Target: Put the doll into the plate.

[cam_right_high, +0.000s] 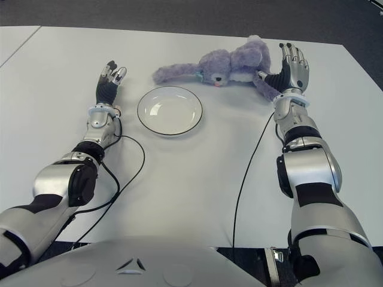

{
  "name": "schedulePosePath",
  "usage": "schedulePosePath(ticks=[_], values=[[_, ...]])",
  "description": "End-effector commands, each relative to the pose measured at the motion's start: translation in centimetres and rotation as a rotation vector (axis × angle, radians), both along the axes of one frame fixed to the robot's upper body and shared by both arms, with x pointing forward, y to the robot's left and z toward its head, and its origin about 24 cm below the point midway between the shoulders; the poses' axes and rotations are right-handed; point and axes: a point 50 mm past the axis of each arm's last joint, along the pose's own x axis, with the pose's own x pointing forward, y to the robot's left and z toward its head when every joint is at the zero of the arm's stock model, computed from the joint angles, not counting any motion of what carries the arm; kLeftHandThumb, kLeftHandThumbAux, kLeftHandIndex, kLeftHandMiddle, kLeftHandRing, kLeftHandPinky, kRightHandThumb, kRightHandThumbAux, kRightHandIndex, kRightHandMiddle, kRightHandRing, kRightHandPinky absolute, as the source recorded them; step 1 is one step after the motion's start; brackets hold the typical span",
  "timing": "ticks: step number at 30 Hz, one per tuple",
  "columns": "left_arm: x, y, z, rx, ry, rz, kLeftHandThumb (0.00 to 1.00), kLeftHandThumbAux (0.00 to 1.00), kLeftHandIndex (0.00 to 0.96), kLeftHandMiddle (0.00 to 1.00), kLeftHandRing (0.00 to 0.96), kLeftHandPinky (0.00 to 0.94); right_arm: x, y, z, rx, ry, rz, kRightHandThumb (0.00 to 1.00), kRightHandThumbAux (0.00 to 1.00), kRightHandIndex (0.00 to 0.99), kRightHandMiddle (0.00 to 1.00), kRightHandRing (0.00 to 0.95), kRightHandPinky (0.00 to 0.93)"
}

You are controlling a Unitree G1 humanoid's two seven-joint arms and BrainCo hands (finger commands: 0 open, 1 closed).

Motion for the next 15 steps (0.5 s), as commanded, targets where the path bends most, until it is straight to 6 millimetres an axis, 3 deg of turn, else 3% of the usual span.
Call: schedulePosePath(ticks=[1, 15], values=[[-7.04, -0.65, -9.79, -0.050, 0.444, 0.004, 0.000, 0.419, 0.000, 0.000, 0.001, 0.026, -0.24, -0.40, -0.95, -0.055, 0.085, -0.019, 0.019, 0.467, 0.001, 0.000, 0.000, 0.000], [-7.00, -0.74, -9.85, -0.051, 0.460, 0.004, 0.000, 0.413, 0.000, 0.000, 0.000, 0.018, 0.03, -0.32, -0.61, -0.157, 0.118, -0.024, 0.000, 0.287, 0.000, 0.000, 0.000, 0.000]])
